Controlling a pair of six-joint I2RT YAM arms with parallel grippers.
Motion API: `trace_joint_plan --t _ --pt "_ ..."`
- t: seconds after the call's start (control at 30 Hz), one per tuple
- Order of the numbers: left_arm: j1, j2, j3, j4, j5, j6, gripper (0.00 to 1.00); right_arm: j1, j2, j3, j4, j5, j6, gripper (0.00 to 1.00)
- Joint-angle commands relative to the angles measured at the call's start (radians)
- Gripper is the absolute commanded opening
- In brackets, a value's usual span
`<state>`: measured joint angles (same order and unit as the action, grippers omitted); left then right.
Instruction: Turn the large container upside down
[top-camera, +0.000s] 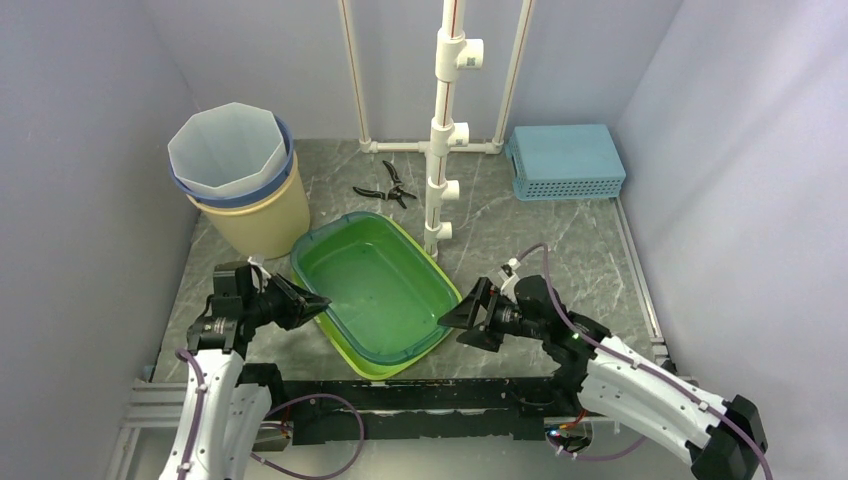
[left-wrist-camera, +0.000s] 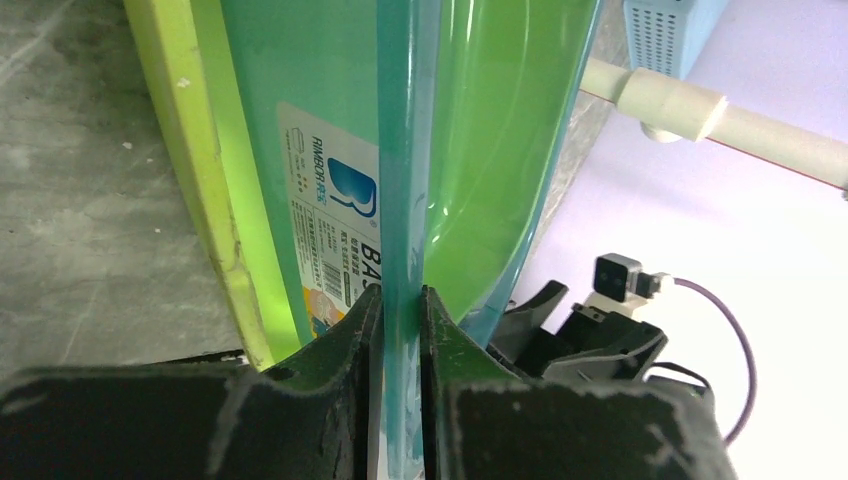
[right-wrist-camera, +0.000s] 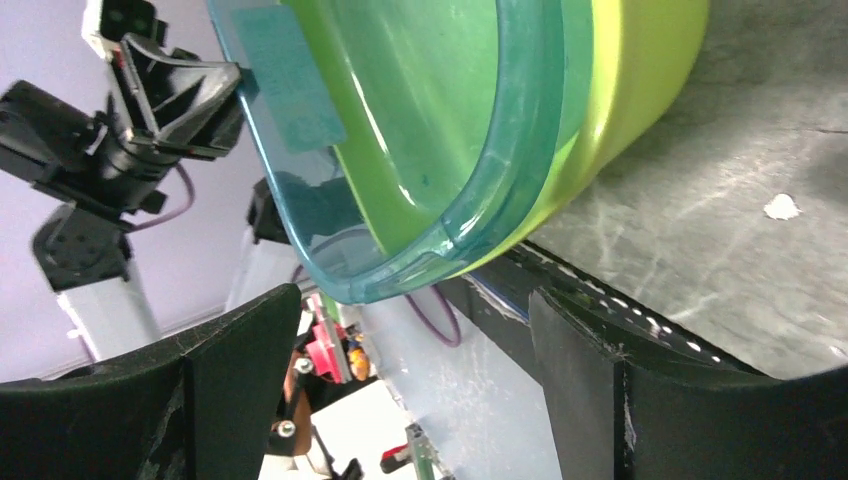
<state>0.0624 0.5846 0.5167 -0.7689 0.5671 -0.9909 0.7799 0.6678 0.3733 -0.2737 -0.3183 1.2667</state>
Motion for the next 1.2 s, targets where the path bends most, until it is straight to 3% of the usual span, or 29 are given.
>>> trace_joint_plan --t 0.0,0.13,0.3,0.47,0.77,0.9,1.07,1.17 --pt "0.001 -0.051 0.037 0.037 0.045 -0.124 0.03 -0.001 0.011 -0.097 0.273 -0.075 0.152 0.87" --pt "0.001 -0.082 0.013 0.040 0.065 -0.166 0.03 -0.001 0.066 -0.158 0.459 -0.112 0.243 0.84" --pt "0.001 -0.127 0.002 -0.001 0.073 -0.173 0.03 -0.001 0.088 -0.199 0.605 -0.129 0.288 0.68" --pt "0.001 -0.157 0.014 -0.066 0.070 -0.150 0.03 0.000 0.098 -0.174 0.599 -0.135 0.294 0.61" --pt "0.001 -0.173 0.057 -0.116 0.101 -0.142 0.02 0.000 0.168 -0.283 0.943 -0.132 0.441 0.62" --pt "0.001 -0.174 0.077 -0.133 0.103 -0.135 0.03 0.000 0.165 -0.268 0.911 -0.106 0.428 0.61" --pt "0.001 -0.181 0.075 -0.152 0.131 -0.129 0.03 -0.002 0.168 -0.279 0.914 -0.084 0.462 0.43" --pt "0.001 -0.195 0.082 -0.172 0.131 -0.124 0.03 -0.001 0.176 -0.286 0.928 -0.086 0.471 0.45"
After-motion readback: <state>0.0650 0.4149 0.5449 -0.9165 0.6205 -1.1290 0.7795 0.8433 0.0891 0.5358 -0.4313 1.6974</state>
